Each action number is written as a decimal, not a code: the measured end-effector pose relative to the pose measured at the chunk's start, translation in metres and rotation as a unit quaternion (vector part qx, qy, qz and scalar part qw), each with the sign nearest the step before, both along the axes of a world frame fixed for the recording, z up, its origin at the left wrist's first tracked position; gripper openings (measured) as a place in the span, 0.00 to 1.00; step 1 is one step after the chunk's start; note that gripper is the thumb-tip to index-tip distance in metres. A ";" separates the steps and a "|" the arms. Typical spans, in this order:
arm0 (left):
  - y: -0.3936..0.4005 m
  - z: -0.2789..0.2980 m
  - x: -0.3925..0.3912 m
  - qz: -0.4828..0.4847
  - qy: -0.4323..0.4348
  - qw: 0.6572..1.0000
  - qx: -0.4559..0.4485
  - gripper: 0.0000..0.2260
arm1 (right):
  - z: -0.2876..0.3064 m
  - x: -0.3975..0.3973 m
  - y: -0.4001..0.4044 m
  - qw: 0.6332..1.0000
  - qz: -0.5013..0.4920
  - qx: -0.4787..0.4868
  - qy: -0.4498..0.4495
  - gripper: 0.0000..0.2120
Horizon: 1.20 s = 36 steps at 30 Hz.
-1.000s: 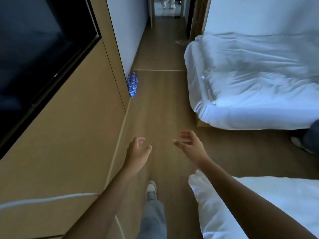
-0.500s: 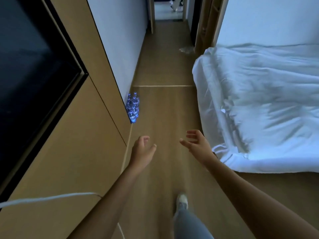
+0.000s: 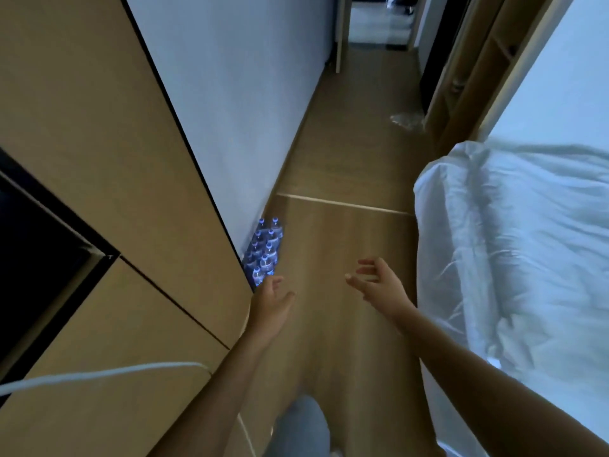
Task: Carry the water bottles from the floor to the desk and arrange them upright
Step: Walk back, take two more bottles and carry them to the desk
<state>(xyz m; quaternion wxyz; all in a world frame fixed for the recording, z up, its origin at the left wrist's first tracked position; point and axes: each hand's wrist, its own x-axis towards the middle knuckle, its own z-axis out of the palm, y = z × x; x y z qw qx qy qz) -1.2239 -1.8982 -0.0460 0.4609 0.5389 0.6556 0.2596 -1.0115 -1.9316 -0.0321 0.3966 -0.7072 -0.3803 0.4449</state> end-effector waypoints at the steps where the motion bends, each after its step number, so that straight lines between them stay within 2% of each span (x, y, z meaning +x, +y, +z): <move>1: 0.028 -0.003 0.008 0.008 -0.003 1.000 -0.006 0.16 | -0.001 0.007 0.031 1.000 0.008 -0.001 -0.002 0.23; 8: 0.222 -0.026 0.059 0.031 -0.014 0.999 -0.014 0.06 | -0.025 0.054 0.237 0.999 0.036 -0.010 0.000 0.21; 12: 0.325 -0.020 0.085 0.030 -0.005 0.999 -0.012 0.09 | -0.023 0.086 0.344 0.999 0.046 -0.015 0.001 0.21; 15: 0.396 -0.013 0.108 0.046 0.004 0.999 -0.021 0.16 | -0.022 0.112 0.424 0.998 0.063 -0.015 0.007 0.20; 18: 0.458 -0.015 0.128 0.100 -0.012 0.994 -0.044 0.14 | -0.028 0.130 0.497 0.996 0.083 -0.013 0.020 0.19; 24: 0.599 -0.030 0.183 0.181 -0.009 0.983 -0.017 0.13 | -0.041 0.173 0.665 0.985 0.174 0.003 0.009 0.15; 30: 0.711 -0.042 0.229 0.309 -0.009 0.951 -0.033 0.15 | -0.021 0.208 0.820 0.955 0.293 -0.036 0.011 0.15; 36: 0.752 -0.056 0.215 0.445 -0.021 0.894 -0.047 0.15 | -0.018 0.164 0.922 0.901 0.430 -0.053 0.011 0.15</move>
